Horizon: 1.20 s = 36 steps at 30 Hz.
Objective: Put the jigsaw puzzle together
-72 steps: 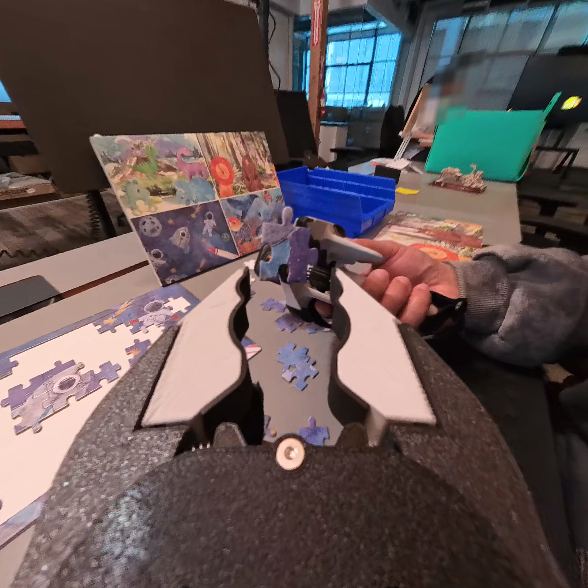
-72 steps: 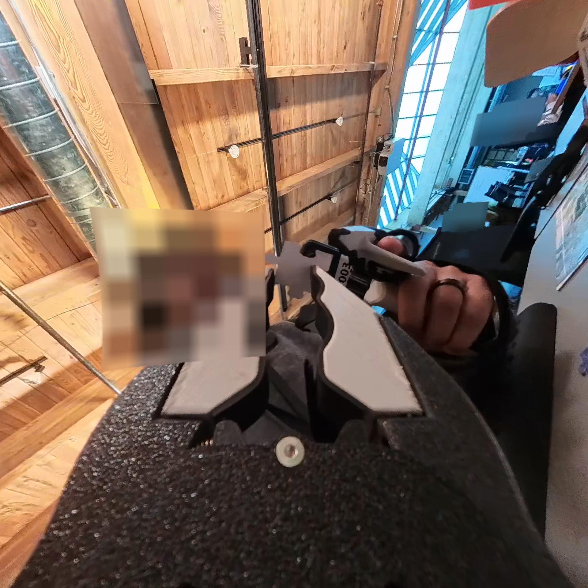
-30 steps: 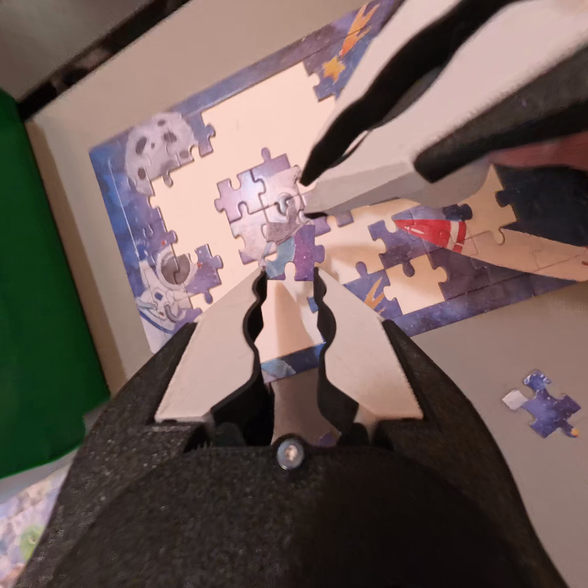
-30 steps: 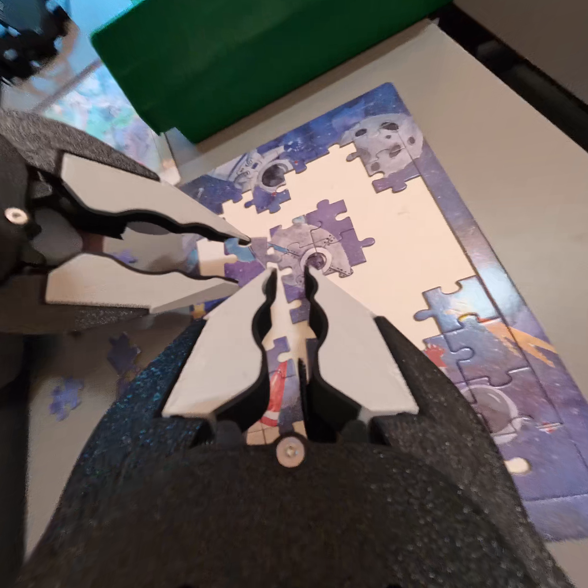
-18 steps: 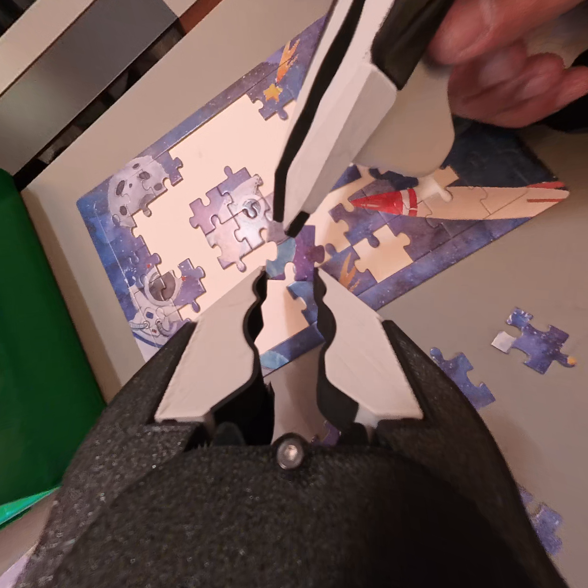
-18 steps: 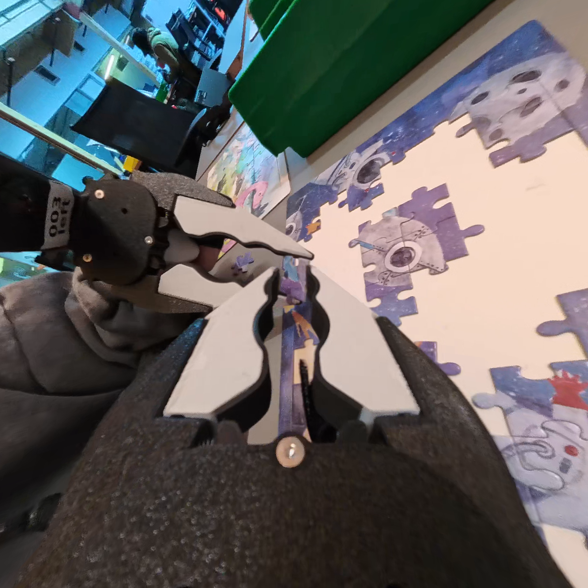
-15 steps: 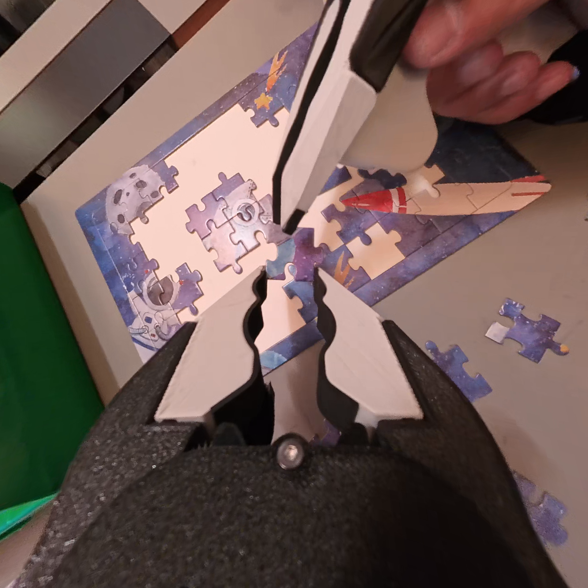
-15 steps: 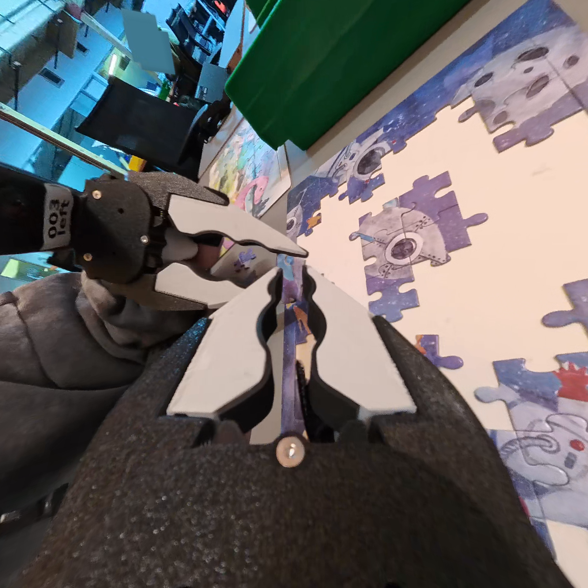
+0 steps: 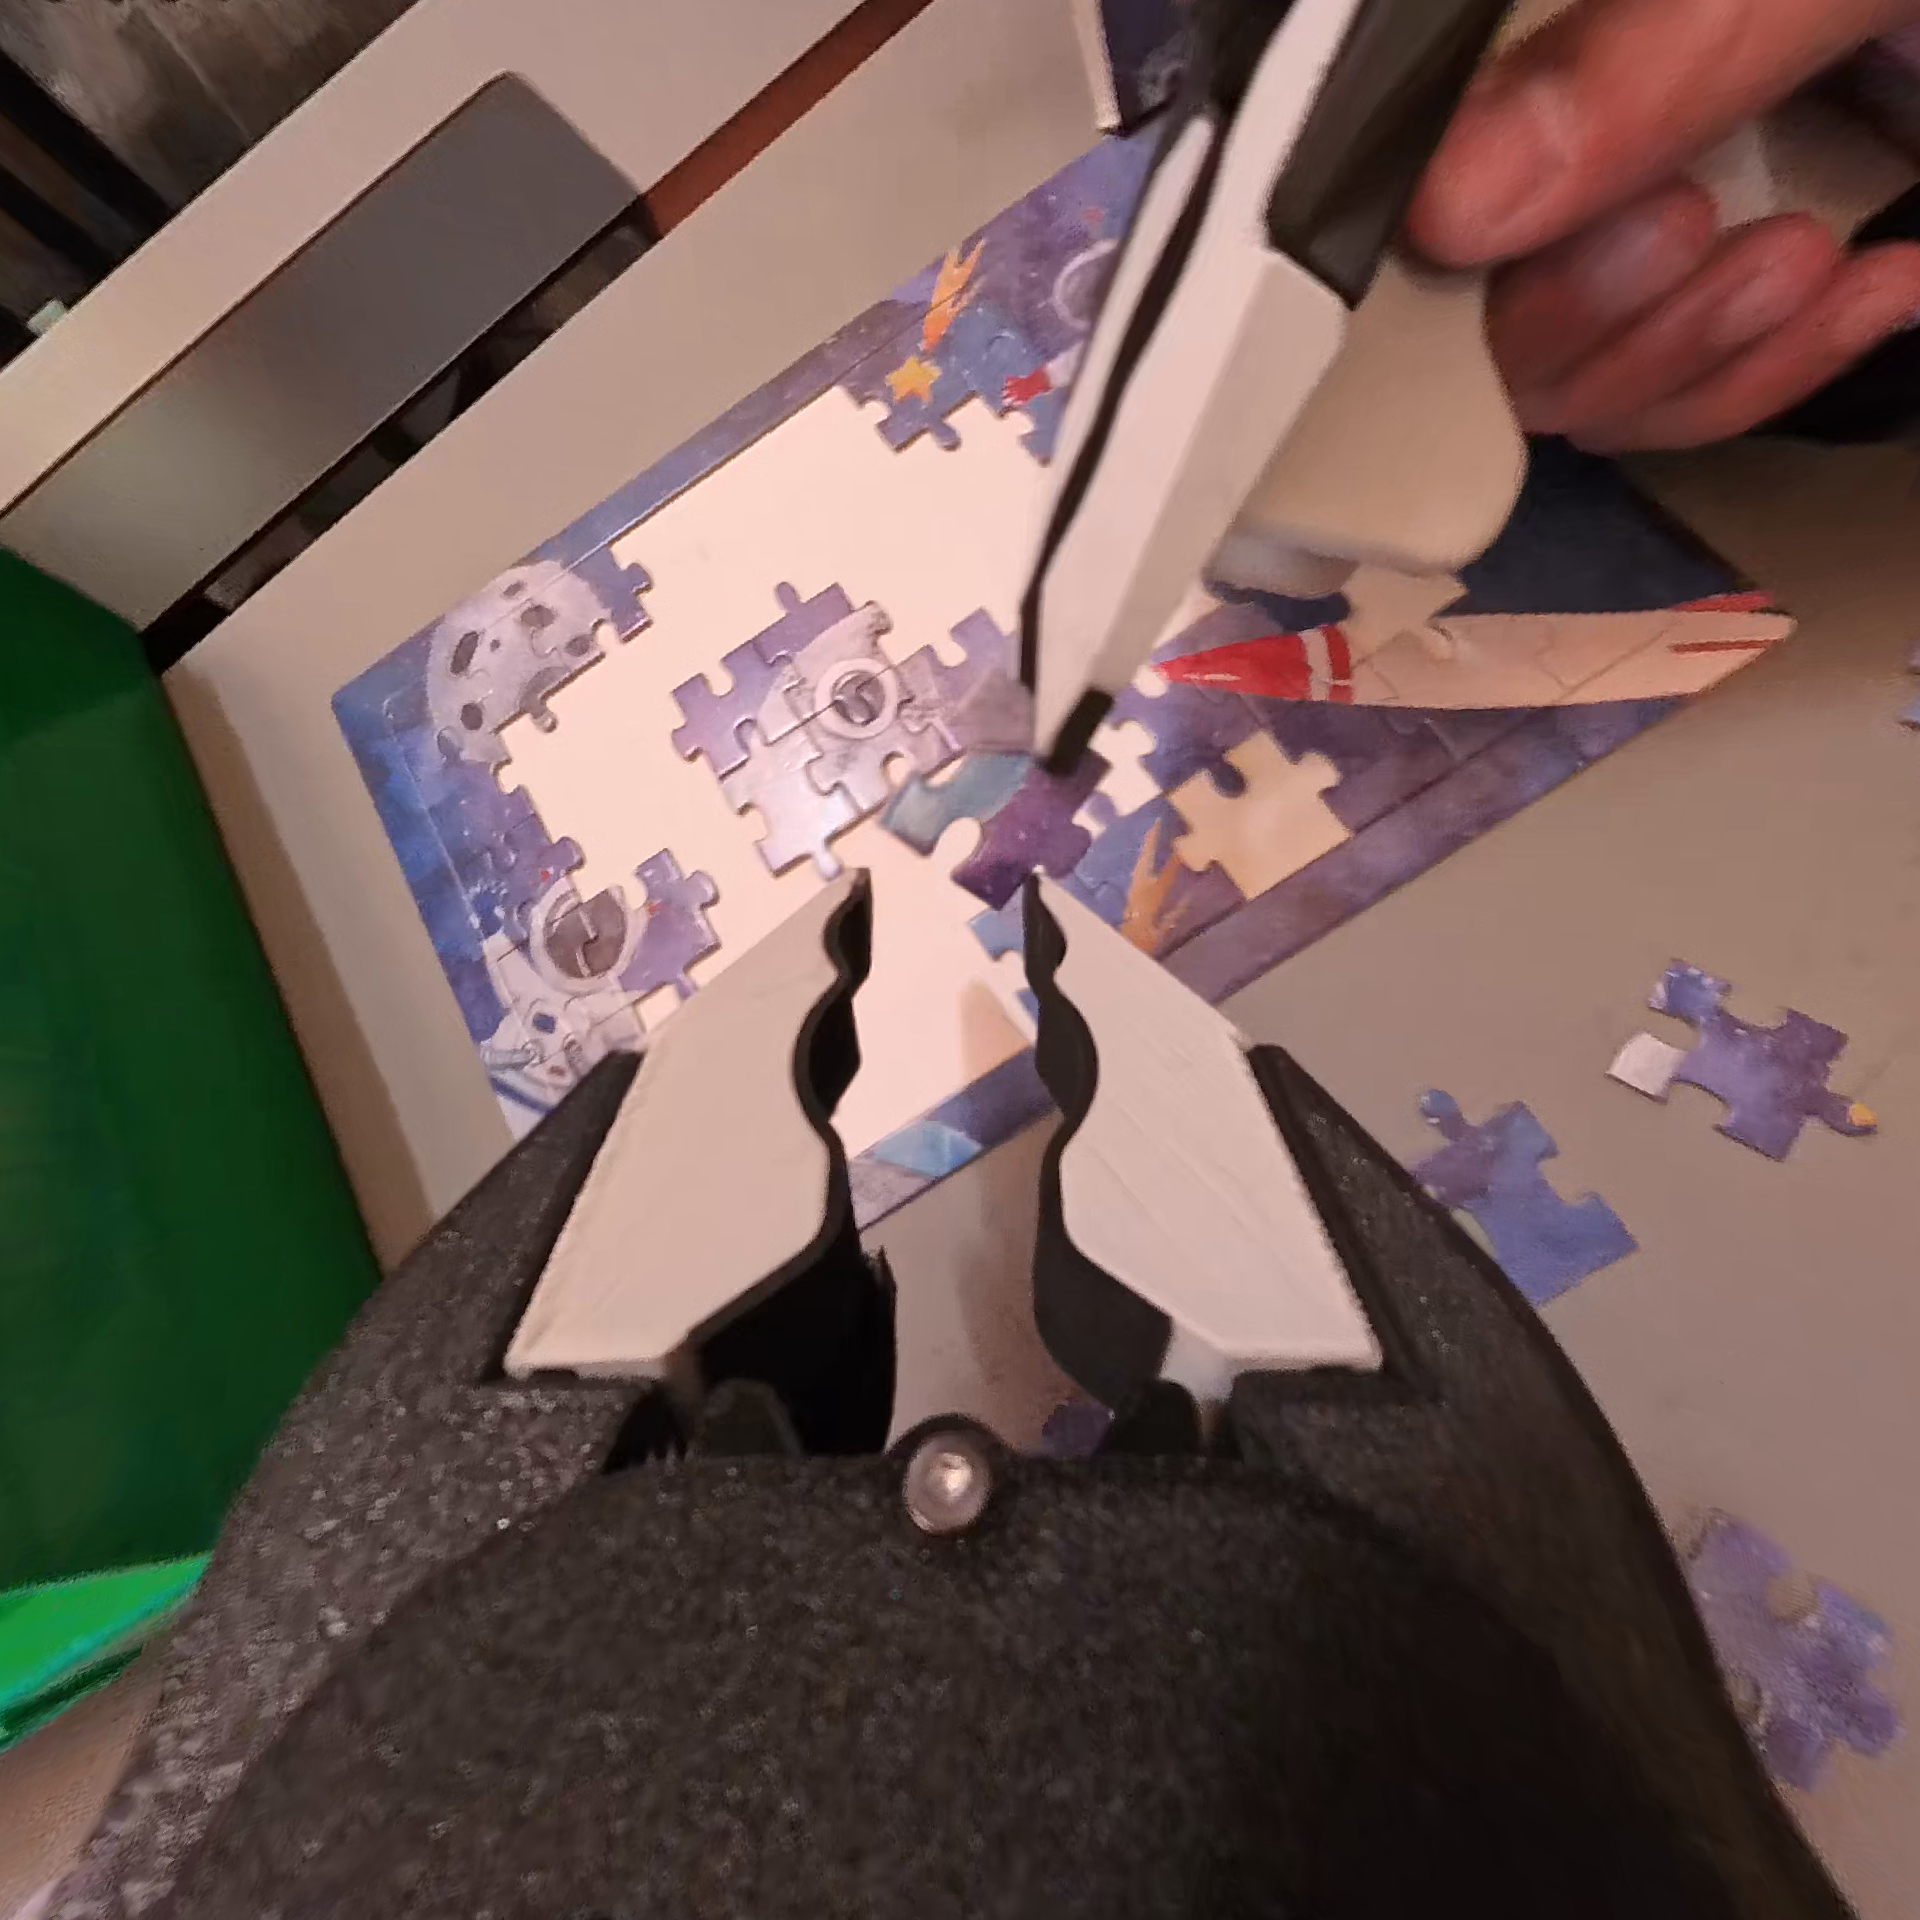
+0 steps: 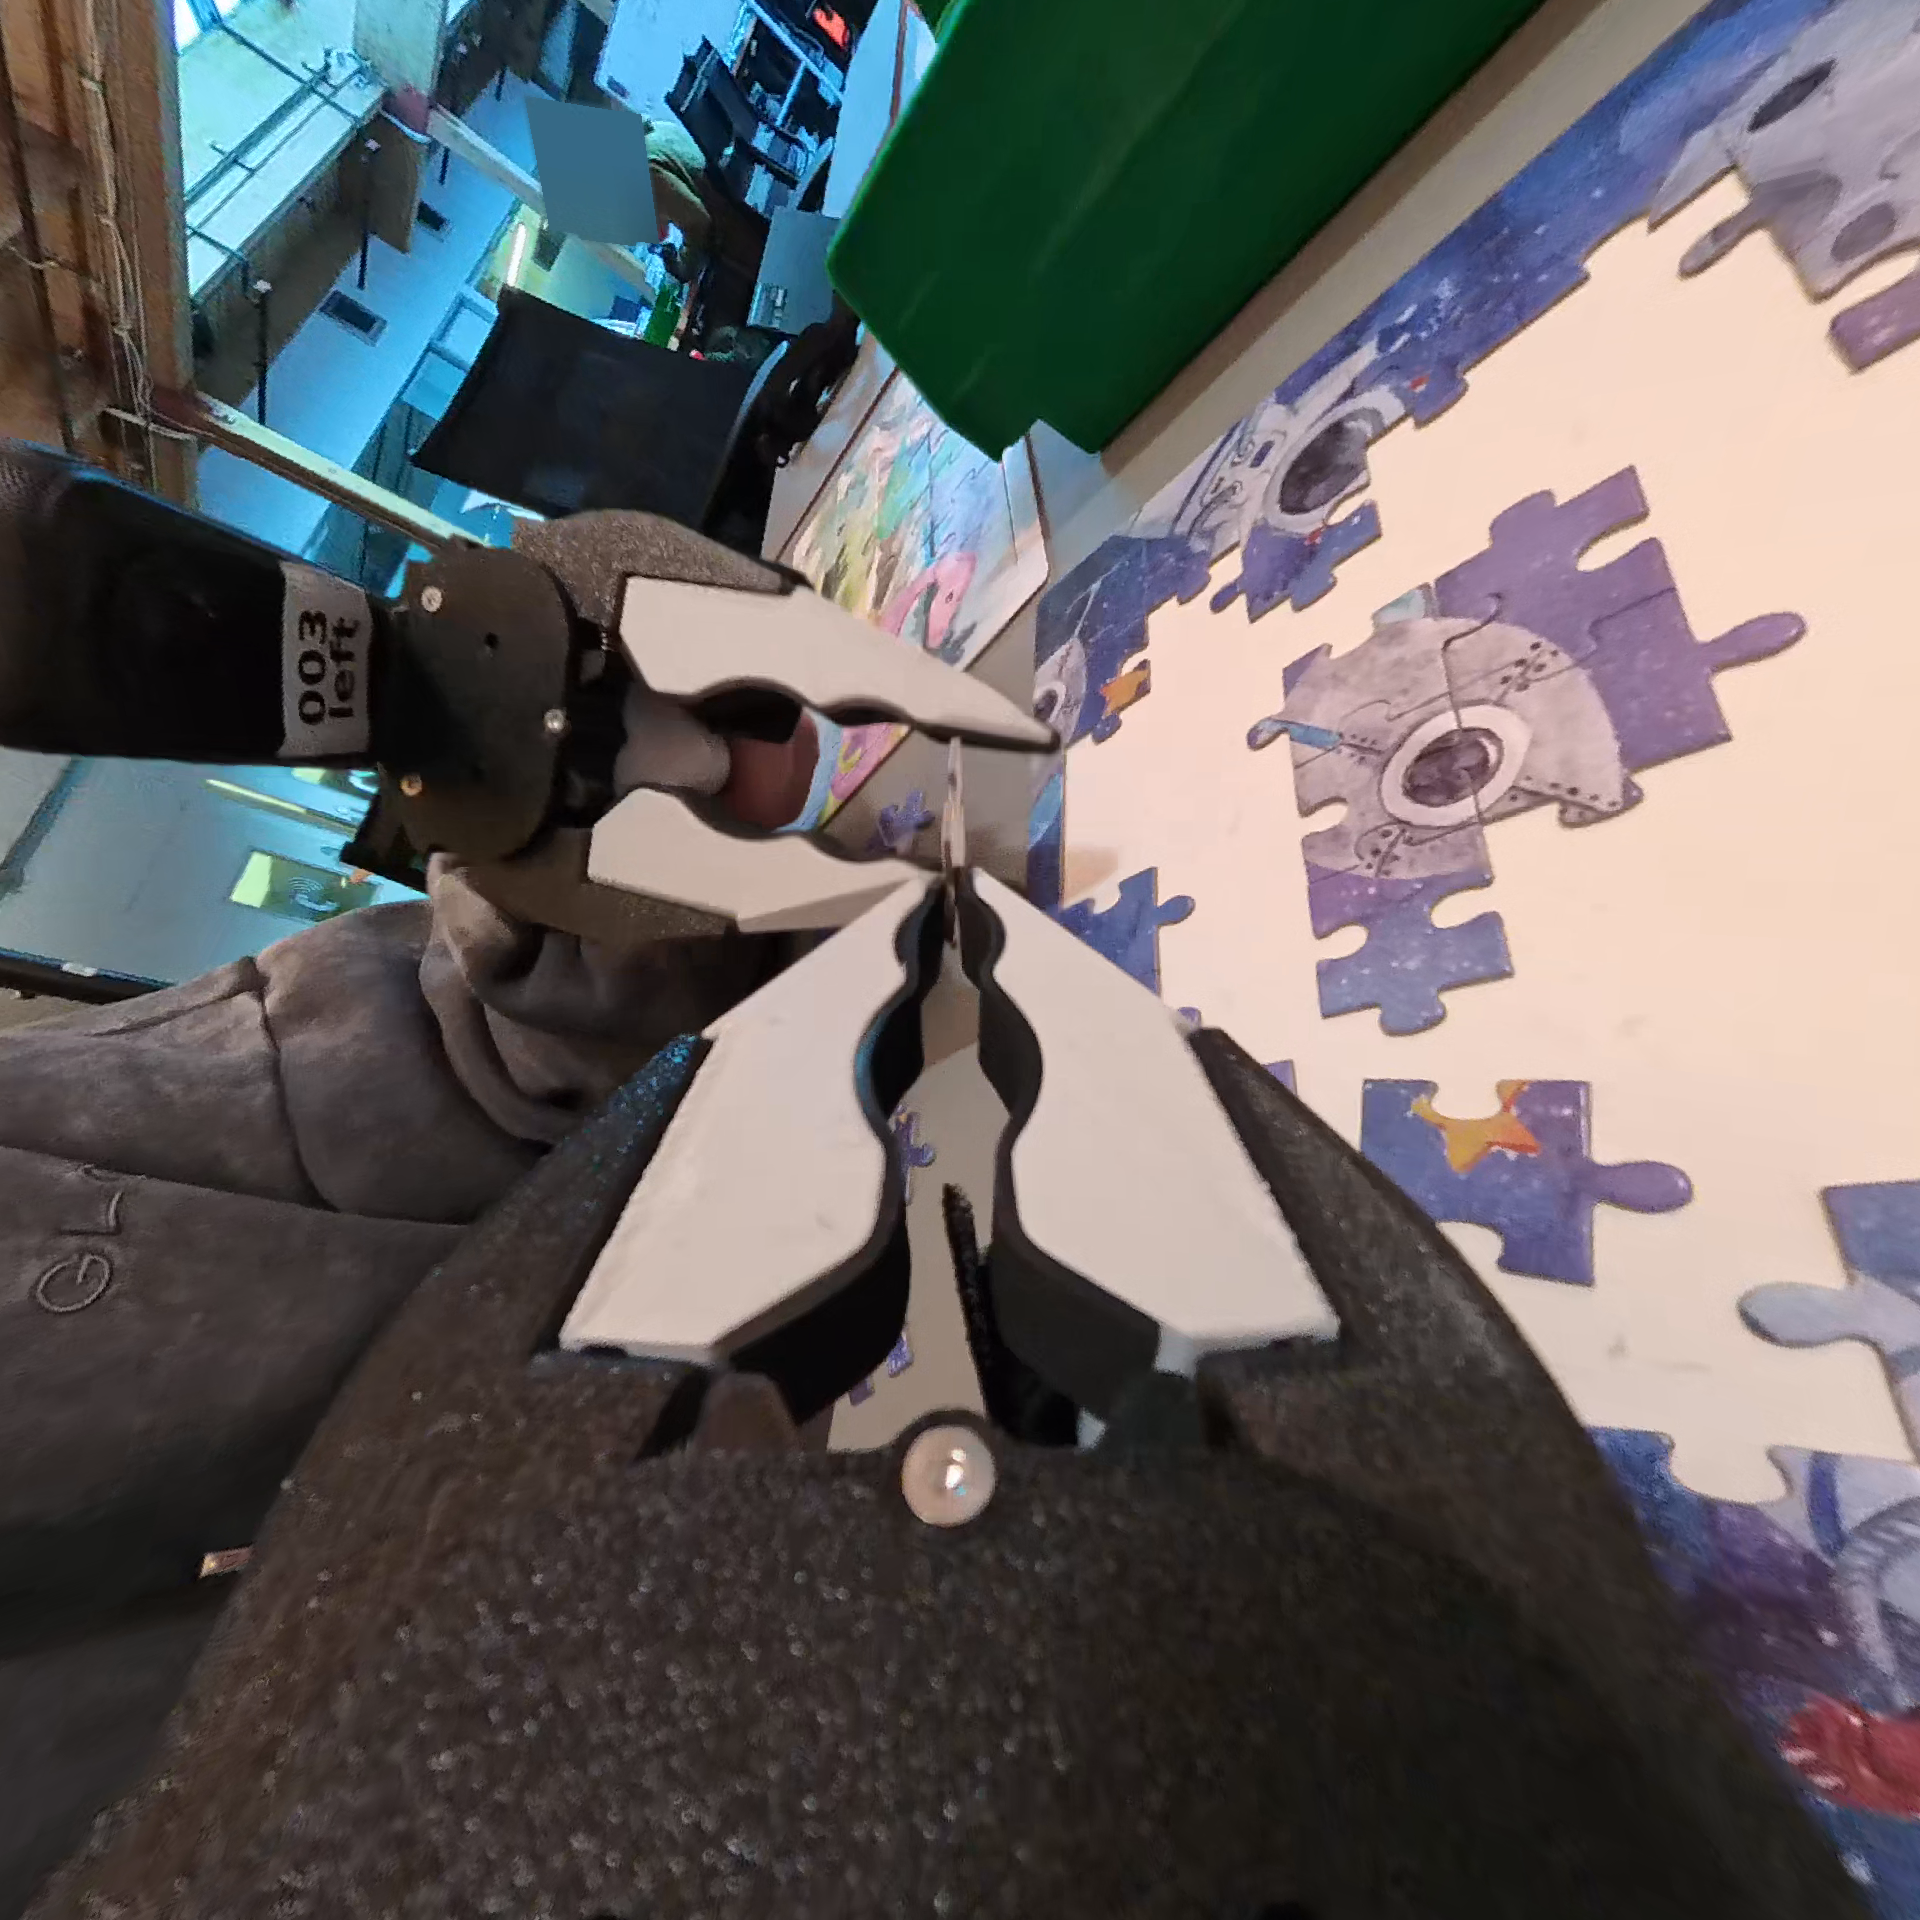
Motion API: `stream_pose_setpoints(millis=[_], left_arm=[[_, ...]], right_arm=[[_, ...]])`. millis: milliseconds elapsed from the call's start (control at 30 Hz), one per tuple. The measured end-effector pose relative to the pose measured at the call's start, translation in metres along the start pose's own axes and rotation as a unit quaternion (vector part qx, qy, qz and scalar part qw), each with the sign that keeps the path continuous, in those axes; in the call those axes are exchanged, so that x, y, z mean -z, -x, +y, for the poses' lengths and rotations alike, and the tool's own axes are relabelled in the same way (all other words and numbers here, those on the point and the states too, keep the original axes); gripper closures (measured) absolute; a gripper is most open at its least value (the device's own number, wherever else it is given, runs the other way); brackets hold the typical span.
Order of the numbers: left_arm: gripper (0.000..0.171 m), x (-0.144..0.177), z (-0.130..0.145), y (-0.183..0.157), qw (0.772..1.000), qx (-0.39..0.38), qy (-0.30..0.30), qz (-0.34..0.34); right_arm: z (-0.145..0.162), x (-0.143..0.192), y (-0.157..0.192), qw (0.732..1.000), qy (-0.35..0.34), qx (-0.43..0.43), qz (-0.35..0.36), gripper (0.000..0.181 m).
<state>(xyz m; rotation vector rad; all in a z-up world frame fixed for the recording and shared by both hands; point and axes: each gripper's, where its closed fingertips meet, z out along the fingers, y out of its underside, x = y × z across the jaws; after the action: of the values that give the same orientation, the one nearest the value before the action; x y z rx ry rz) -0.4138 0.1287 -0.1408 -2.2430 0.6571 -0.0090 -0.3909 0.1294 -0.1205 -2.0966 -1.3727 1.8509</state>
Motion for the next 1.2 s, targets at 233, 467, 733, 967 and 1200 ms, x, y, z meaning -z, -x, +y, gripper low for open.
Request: stream_pose_setpoints(millis=[233,467,733,967,1200], left_arm=[[0.143,0.004,0.003,0.022,0.999,0.046,-0.014,-0.024],[0.143,0.008,0.005,0.004,0.998,0.052,-0.018,0.036],[0.146,0.008,-0.011,0.005,0.997,0.051,-0.048,0.017],[0.148,0.01,-0.008,0.01,0.997,0.053,-0.048,0.011],[0.146,0.009,-0.003,-0.01,0.992,0.086,-0.036,0.088]], right_arm=[[0.006,-0.009,-0.006,1.0,0.007,-0.027,-0.003,0.179],[-0.004,-0.002,-0.007,0.999,-0.021,-0.041,0.0,0.18],[-0.004,-0.007,-0.001,0.998,-0.022,-0.053,-0.03,0.179],[0.002,-0.014,0.001,0.998,-0.005,-0.049,-0.029,0.179],[-0.006,-0.009,0.001,0.998,-0.028,-0.045,-0.027,0.18]])
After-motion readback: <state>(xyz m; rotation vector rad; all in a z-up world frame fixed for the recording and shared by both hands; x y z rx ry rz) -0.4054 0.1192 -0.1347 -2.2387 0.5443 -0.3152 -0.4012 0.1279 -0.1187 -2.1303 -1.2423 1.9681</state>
